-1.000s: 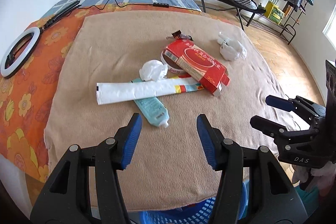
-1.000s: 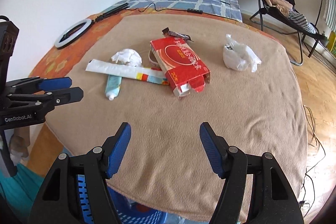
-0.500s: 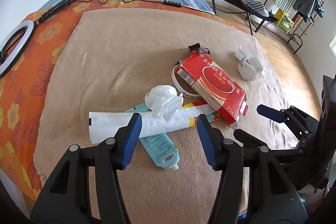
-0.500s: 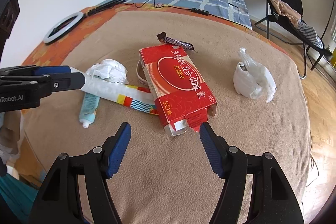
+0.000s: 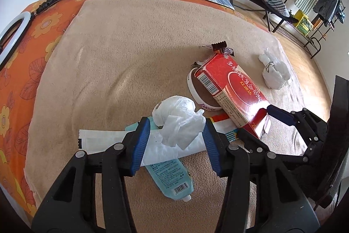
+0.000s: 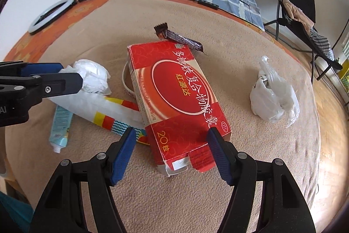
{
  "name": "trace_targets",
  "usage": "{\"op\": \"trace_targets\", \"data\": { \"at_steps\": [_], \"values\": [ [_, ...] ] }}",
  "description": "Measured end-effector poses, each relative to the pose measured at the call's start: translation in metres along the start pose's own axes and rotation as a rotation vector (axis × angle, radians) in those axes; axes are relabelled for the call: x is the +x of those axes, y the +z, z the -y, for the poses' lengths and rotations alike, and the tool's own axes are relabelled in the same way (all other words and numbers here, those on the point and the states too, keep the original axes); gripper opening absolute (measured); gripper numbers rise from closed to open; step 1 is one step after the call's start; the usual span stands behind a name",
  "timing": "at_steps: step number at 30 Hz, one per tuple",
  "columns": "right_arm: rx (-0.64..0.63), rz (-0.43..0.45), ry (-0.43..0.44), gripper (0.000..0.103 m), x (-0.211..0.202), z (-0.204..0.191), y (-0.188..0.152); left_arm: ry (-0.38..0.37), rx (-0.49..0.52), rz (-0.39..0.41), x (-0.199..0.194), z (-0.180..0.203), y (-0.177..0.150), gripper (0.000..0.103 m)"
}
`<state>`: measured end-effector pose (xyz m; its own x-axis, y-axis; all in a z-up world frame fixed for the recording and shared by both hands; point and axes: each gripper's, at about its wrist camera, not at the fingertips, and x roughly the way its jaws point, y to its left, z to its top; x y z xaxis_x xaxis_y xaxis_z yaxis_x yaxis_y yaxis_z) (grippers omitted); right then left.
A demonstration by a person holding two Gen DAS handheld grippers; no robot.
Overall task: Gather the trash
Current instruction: 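Grasp the white tissue with the left gripper while the right gripper grasps the red box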
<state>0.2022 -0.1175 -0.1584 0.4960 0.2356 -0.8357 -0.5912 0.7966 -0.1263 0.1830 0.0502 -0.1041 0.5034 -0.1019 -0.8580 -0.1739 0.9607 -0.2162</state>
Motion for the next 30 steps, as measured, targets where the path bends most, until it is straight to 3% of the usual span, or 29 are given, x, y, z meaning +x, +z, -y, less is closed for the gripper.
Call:
{"op": "trace_targets", "data": {
  "at_steps": [9,14,19,24,28,30],
  "values": [
    [-0.109,0.027,-0.094,0.073,0.011,-0.013,0.006,0.0,-0.02,-0.015,0.009,-0.003,0.003,0.026],
    [-0.104,0.035,-0.082,0.071,0.01,-0.005,0.009,0.008,-0.008,-0.009,0.008,-0.003,0.003,0.017],
    [-0.03,0.054,0.003,0.052,-0.001,0.011,0.016,0.003,-0.027,0.007,0.003,-0.007,0.005,0.015],
    [0.075,0.074,0.086,0.043,-0.012,0.036,0.022,-0.001,-0.044,0.032,-0.006,-0.012,0.009,0.008],
    [0.129,0.087,0.042,0.027,-0.014,0.057,0.024,-0.004,-0.061,0.043,-0.009,-0.016,0.012,0.008],
    [0.158,0.094,0.052,0.025,-0.015,0.064,0.023,-0.006,-0.065,0.045,-0.009,-0.017,0.012,0.008]
  ]
}}
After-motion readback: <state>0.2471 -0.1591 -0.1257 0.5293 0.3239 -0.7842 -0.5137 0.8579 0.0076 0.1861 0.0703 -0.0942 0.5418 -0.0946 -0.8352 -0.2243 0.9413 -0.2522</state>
